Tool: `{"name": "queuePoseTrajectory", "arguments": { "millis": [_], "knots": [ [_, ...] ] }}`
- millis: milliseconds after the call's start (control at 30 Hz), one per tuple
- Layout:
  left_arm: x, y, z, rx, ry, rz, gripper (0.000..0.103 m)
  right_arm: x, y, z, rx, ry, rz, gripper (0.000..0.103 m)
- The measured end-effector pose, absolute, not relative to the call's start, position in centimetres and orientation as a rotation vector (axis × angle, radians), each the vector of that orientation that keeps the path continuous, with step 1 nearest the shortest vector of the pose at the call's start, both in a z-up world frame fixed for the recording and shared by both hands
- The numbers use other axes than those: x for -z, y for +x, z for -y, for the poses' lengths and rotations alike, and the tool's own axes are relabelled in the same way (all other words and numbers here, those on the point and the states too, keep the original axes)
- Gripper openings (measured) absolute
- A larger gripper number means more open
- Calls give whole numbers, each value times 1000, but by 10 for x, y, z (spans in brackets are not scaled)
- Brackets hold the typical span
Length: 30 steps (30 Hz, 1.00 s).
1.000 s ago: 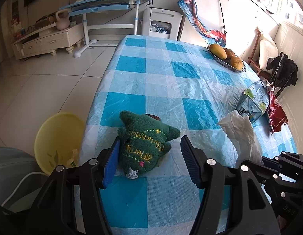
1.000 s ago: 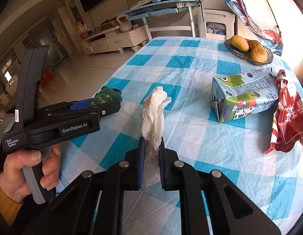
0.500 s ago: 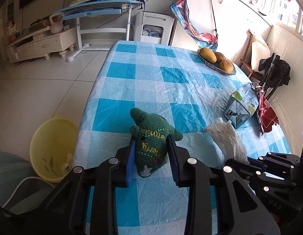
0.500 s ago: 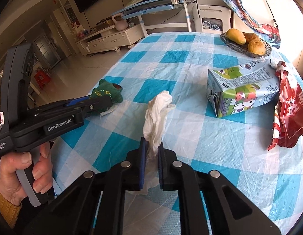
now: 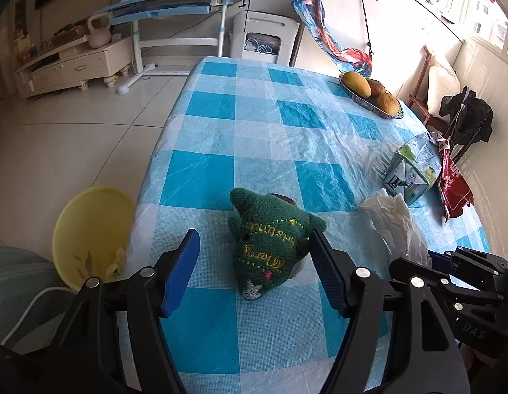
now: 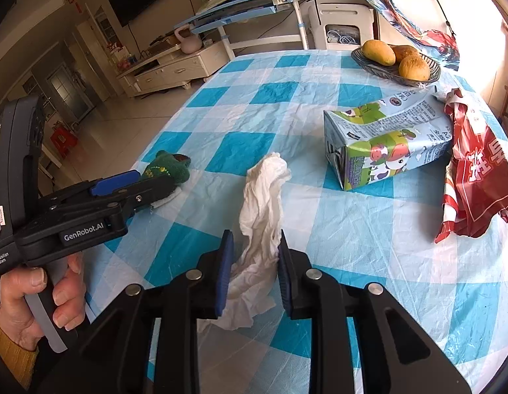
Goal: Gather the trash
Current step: 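Lift the green plush toy and white tissue with both tools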
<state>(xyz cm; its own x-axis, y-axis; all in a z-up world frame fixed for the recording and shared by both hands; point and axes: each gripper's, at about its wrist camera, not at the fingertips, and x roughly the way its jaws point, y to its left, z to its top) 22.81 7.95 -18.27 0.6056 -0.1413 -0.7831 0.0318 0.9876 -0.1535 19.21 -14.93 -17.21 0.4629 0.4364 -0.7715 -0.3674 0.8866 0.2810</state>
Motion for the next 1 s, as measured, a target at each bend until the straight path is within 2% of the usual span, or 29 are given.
{"name": "queuePoseTrajectory", "arguments": {
  "millis": [67, 200, 300, 433, 1000],
  "knots": [
    [183, 229, -82, 100, -143, -910, 66, 171, 192, 148, -506, 74, -971, 25],
    [185, 229, -81, 102, -137, -903, 66, 166, 189, 142, -522, 23, -948, 14],
    [185, 230, -79, 130, -138, -903, 39, 161, 187, 141, -526, 6, -927, 12],
    [180, 227, -75, 154, -120, -878, 30, 163, 188, 139, -523, -8, -933, 12],
    [146, 213, -93, 126, -173, -757, 27, 161, 192, 152, -505, 77, -913, 12]
  ]
}}
